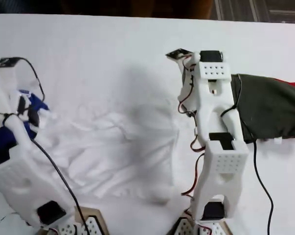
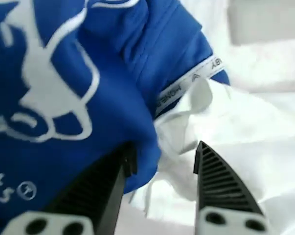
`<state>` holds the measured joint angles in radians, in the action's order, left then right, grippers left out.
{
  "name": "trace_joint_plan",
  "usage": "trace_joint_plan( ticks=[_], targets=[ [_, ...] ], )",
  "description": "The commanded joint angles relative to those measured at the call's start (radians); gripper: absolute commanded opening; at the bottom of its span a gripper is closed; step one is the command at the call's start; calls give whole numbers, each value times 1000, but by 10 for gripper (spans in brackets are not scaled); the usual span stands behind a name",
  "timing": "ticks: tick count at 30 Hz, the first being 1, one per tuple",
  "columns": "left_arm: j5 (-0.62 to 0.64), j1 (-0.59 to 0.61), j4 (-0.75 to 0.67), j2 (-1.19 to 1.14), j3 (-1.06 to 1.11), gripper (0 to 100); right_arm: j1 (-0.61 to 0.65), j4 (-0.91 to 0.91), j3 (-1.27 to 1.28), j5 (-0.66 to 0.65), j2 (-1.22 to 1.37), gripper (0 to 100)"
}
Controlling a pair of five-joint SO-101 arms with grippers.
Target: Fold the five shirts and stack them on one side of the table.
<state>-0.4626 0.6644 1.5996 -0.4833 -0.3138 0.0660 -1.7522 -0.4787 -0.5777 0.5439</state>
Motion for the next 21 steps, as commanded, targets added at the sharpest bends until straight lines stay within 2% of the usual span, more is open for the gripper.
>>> trace_joint_plan(
  ticks=[1,5,9,21],
  targets=[
    [37,-80,23,-17,-33,207,-4,-21,-5,-3,-71,20],
    [124,-160,31,-15,-73,207,1,-21,-3,-3,-71,20],
    [140,-209,37,-23,-153,207,-2,-21,-3,-3,-73,20],
    [140,-187,-25,-23,-176,207,2,-21,80,-3,-73,20]
  ],
)
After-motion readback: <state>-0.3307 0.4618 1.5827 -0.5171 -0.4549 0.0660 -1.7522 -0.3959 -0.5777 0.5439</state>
